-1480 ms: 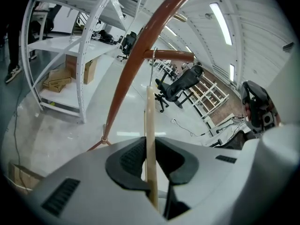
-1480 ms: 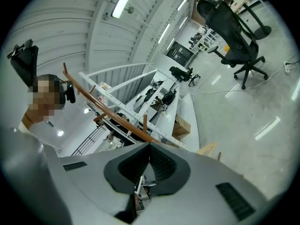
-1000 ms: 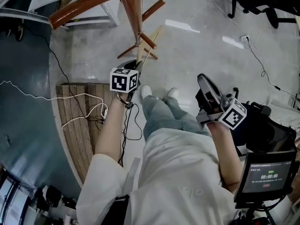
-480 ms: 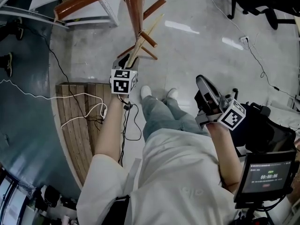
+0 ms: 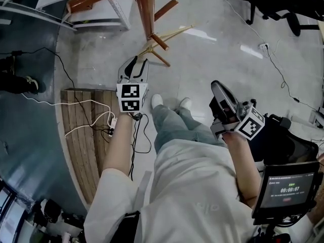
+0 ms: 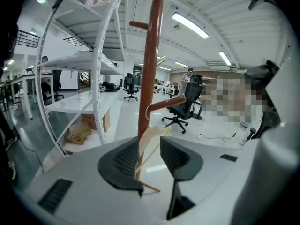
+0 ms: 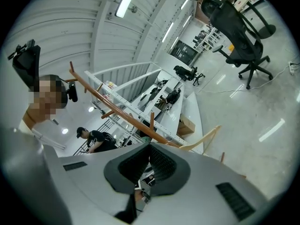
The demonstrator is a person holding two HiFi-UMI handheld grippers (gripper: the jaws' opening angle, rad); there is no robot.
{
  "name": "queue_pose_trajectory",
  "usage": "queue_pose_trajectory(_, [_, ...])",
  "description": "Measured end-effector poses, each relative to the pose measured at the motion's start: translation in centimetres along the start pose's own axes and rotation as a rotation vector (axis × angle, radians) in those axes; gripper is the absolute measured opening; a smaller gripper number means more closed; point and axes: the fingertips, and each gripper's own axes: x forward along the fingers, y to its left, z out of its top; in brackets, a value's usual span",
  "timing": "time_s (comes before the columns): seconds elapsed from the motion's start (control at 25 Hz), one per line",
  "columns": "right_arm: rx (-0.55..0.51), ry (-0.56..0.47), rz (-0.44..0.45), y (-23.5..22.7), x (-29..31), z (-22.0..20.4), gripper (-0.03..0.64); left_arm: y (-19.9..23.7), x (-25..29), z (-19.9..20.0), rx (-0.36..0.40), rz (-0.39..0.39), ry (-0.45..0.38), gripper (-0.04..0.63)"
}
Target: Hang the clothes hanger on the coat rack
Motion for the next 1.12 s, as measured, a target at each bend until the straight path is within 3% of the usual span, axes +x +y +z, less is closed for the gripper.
queue_pose_trajectory(0.2, [-0.012, -0.015, 0.042, 1.9, -1.6, 0.3, 0.008, -1.8, -4.1, 4.2, -0.023, 0.010, -0.126, 0.018])
queue_pose_trajectory(0.52, [-0.035, -0.022, 0.102, 4.2, -3.6, 1.2, 0.008, -6.8, -9.9, 9.2, -0.064, -0.051, -0.236, 0.006])
queue_pose_trajectory(1.12, [-0.027, -0.190, 0.229, 8.8, -9.5, 7.2, 0.008, -17.3, -17.5, 14.5, -0.127, -0.114, -0.176, 0.006])
